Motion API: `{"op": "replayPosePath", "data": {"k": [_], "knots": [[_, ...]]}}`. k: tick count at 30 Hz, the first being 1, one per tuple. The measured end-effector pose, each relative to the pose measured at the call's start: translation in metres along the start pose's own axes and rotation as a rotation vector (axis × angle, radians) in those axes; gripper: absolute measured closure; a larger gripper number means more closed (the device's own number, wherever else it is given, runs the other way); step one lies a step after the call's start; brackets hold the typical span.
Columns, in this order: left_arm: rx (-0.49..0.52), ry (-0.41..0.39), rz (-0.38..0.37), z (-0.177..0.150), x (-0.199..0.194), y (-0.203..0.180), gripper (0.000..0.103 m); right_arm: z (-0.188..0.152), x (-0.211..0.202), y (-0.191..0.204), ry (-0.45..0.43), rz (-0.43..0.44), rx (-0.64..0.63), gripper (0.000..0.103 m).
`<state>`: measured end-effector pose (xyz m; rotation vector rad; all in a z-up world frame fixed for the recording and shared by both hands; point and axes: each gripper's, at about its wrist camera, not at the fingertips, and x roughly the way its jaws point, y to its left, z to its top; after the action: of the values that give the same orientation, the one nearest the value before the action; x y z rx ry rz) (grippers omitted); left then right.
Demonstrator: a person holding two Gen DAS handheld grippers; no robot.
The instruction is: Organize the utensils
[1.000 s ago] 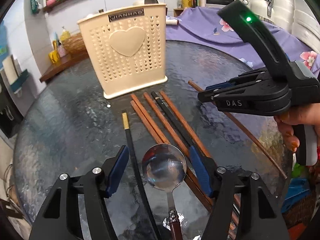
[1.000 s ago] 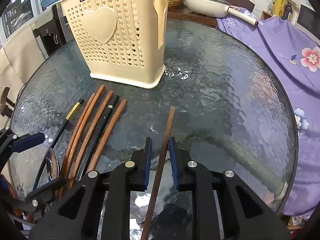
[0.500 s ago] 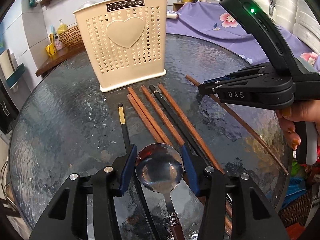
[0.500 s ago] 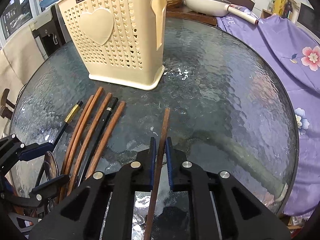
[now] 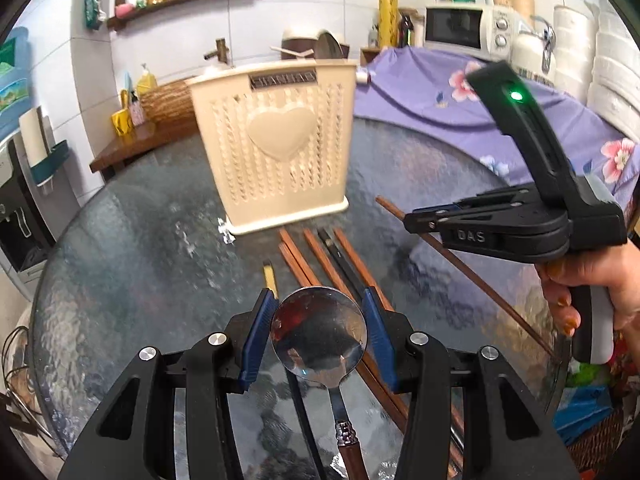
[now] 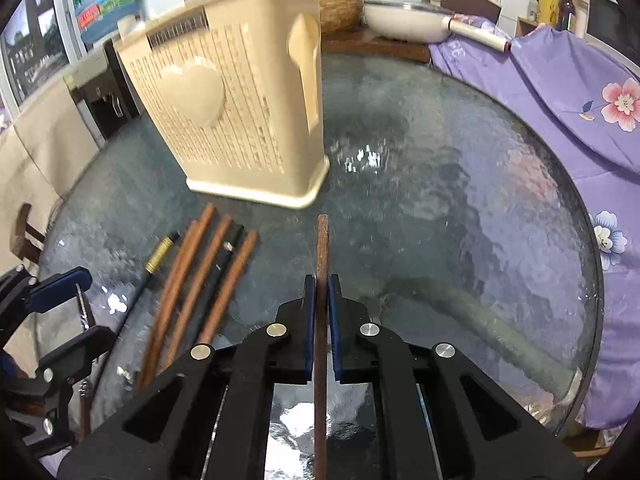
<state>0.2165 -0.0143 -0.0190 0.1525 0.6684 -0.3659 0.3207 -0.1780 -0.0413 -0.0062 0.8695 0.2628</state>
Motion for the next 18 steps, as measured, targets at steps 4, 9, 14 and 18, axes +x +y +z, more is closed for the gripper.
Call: {"op": "replayPosePath", "data": {"k": [4, 9, 14, 18], "knots": [[-0.035, -0.048, 0.003, 0.011, -0.01, 0.009, 0.058, 0.009, -0.027, 0.003, -0.08, 0.023, 0.001, 0.096], [-0.044, -0.108, 0.012, 0.026, -0.029, 0.014, 0.058, 0.019, -0.076, 0.006, -0.208, 0.064, 0.0, 0.096], [-0.056, -0.163, 0.011, 0.034, -0.047, 0.016, 0.058, 0.023, -0.123, 0.009, -0.312, 0.09, -0.028, 0.096], [-0.057, -0.192, 0.019, 0.039, -0.055, 0.017, 0.058, 0.024, -0.145, 0.014, -0.343, 0.113, -0.051, 0.096]]}}
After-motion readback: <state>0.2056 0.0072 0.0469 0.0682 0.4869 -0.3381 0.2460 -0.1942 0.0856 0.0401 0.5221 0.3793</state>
